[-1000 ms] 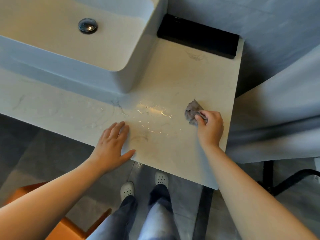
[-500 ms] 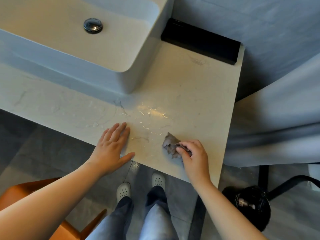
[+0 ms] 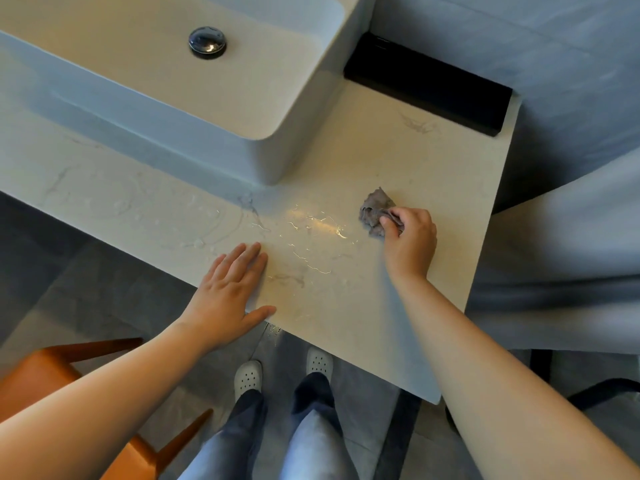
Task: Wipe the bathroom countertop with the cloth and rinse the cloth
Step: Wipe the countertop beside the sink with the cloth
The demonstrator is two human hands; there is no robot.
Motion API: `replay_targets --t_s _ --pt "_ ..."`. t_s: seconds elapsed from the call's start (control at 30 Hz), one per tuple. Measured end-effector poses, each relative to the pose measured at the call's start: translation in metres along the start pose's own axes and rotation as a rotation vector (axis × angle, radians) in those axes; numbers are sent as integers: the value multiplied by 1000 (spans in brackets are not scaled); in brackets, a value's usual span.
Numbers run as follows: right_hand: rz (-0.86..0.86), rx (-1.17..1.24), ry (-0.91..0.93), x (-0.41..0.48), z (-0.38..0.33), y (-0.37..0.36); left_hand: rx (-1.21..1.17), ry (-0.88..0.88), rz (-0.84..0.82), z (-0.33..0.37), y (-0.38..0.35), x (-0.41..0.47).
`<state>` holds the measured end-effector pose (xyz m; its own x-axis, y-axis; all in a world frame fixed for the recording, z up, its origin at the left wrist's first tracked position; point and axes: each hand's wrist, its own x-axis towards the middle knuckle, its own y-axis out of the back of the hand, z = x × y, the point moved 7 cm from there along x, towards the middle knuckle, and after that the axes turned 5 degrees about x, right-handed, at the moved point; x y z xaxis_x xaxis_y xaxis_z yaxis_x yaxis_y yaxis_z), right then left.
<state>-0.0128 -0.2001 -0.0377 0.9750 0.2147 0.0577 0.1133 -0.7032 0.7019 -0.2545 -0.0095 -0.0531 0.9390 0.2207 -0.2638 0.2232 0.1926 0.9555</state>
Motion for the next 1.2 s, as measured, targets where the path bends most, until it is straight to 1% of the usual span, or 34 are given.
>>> replay_targets --t_s 0.07,0.17,0.37,0.43,0.5,0.57,0.67,0.8,0.87,0.93,1.03,1.1,1.2 --pt "-2 6 32 -12 -3 -2 9 -1 2 0 0 0" --pt "-52 7 96 -36 -12 -8 21 0 -3 2 1 -1" --pt "-134 2 198 -106 -25 -14 6 12 -2 3 0 -3" --pt "-194 28 195 -120 -28 -16 -1 15 -9 3 0 -4" --pt "-289 98 153 -128 -27 -17 -18 14 -10 3 1 -4" --pt "-327 172 113 -126 -27 -13 -31 8 -2 4 4 -5" --pt "-239 214 110 -97 -37 1 -110 14 16 0 11 -8" --pt "-122 158 121 -27 -50 -3 -201 42 37 -3 12 -24" --pt "-114 112 91 2 -50 -17 -183 56 58 -3 10 -33" --pt "-142 41 65 17 -47 -34 -150 67 53 -5 7 -38" --pt "-131 -47 67 15 -47 -47 -115 121 70 -15 8 -40" --pt "-113 -40 97 3 -49 -48 -109 172 87 -24 10 -38" --pt "-156 -2 160 -25 -54 -52 -114 228 84 -38 11 -32"
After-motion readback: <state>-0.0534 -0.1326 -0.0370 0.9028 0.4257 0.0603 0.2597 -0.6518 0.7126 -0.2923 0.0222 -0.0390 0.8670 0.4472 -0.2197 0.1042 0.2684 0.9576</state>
